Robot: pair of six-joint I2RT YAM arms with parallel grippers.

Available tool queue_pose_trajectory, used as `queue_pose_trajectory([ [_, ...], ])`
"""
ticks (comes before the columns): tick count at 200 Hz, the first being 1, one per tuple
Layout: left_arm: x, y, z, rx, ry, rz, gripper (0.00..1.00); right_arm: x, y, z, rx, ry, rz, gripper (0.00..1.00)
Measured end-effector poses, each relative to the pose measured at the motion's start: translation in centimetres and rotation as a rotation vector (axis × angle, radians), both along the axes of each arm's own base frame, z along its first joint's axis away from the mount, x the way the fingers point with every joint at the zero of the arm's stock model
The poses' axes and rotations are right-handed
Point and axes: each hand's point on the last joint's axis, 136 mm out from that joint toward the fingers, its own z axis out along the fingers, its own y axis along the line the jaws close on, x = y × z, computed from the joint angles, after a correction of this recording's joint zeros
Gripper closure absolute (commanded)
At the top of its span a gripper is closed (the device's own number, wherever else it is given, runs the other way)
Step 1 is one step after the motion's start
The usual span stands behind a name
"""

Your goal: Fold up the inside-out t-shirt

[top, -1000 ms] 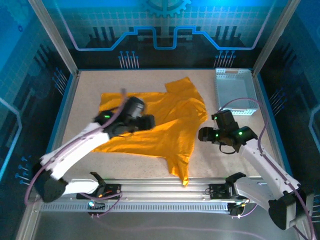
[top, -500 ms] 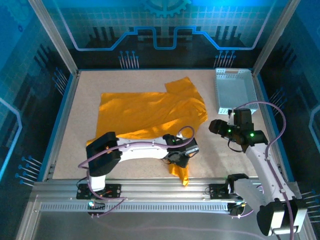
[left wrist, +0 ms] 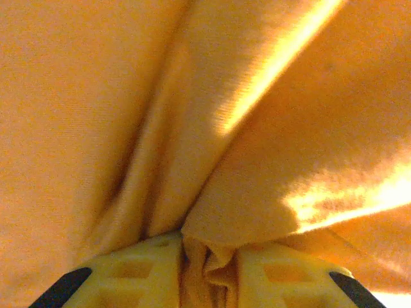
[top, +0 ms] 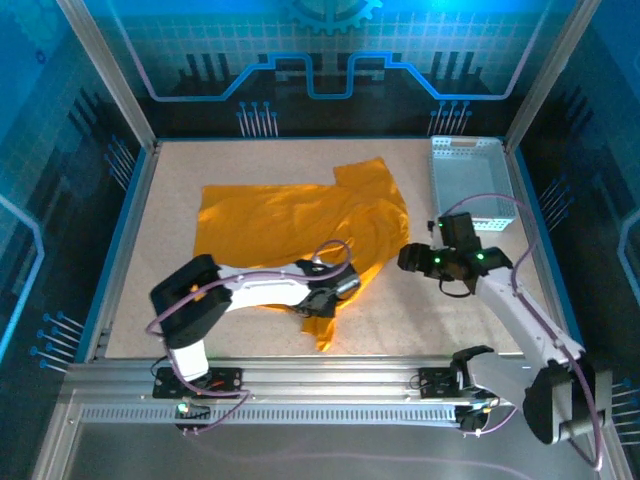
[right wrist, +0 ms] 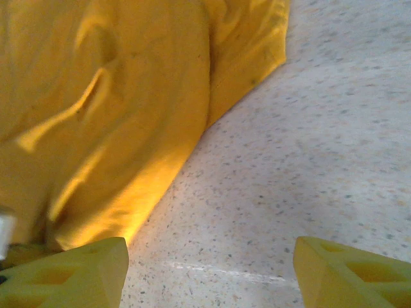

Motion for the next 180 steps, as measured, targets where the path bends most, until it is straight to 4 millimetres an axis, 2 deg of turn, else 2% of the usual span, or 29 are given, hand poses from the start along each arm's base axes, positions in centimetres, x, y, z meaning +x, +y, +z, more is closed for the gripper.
queue_pose_trajectory([
  [14,-0.4,3.5,0.1,0.022,-0.007,0.047,0.64,0.7,1.3,-0.5,-0.033,0.017,0.045,0.31],
  [36,-1.6,8.1,0.5,0.061,-0.022,0.109,0.63,2.4,2.7,-0.9,-0.080,0.028,0.085,0.37],
  [61,-1.9,11.5,1.2,0.055,-0.043,0.201,0.63,5.1,3.6,-1.5,-0.126,0.030,0.087,0.43],
  [89,-1.6,14.6,1.5,0.041,-0.056,0.332,0.63,7.4,3.6,-3.2,-0.185,0.060,0.069,0.54],
  [107,-1.7,15.2,1.6,0.034,-0.059,0.362,0.63,8.2,3.3,-4.5,-0.207,0.091,0.050,0.57],
  [138,-1.6,15.1,1.7,0.026,-0.065,0.365,0.64,8.9,2.0,-6.8,-0.227,0.156,0.015,0.57],
  [155,-1.6,15.0,1.7,0.019,-0.063,0.360,0.64,9.0,2.0,-7.8,-0.233,0.180,0.016,0.57],
  [180,-1.9,13.6,3.1,0.020,-0.105,0.276,0.52,9.3,2.4,-9.1,-0.227,0.206,0.024,0.59],
])
